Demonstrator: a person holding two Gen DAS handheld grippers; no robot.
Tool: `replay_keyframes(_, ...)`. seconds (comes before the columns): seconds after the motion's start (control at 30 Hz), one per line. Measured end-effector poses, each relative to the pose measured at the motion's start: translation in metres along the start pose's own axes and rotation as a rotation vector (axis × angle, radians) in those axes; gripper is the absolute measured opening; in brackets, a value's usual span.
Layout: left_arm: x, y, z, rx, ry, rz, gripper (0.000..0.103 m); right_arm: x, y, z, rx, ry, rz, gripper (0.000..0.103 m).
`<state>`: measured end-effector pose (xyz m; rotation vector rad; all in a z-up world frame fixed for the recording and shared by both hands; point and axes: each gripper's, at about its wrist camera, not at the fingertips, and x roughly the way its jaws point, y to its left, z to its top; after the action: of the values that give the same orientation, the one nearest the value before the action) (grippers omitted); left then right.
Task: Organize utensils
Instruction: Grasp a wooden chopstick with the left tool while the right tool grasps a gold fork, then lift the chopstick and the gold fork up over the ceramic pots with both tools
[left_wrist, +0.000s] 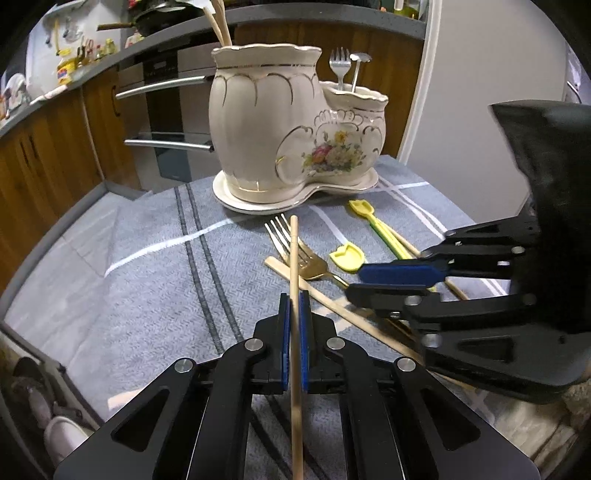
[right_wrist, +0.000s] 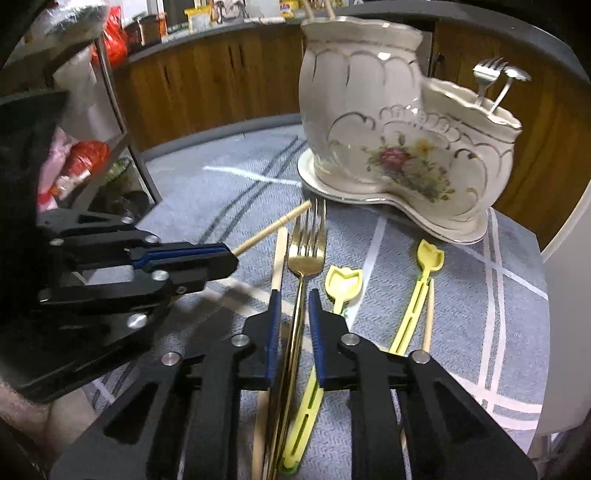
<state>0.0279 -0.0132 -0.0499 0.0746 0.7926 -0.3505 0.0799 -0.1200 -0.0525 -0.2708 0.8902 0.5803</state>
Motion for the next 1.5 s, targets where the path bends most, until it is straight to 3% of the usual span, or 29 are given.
replay_keyframes(0.27,-0.008,0.005,-0.003,-0.007,-0.019,-0.010,0.005,0.014,0.004,0.006,-0.008,0.050,-0.059,0.011)
replay_keyframes(0.53,-0.013,0.011,-0.004,-0.022,-0.036,-0.008,0.005,0.011,0.005,0.005,0.022,0.006,-0.052,0.005)
replay_keyframes(1.0,-0.030,0.029,0.006,-0.100,-0.154,0.034,0.005,-0.078,-0.007,-0.027,0.026,-0.327,-0.012,0.005)
replay_keyframes(1.27,-0.055,0.017,0.011,-0.080,-0.284,-0.006,0.005,-0.109,-0.013,-0.029,0.047,-0.499,0.010,0.005)
replay_keyframes(1.5,-0.056,0.011,0.019,-0.079,-0.337,-0.053,0.005,-0.133,-0.026,-0.023,0.062,-0.652,0.012,0.005)
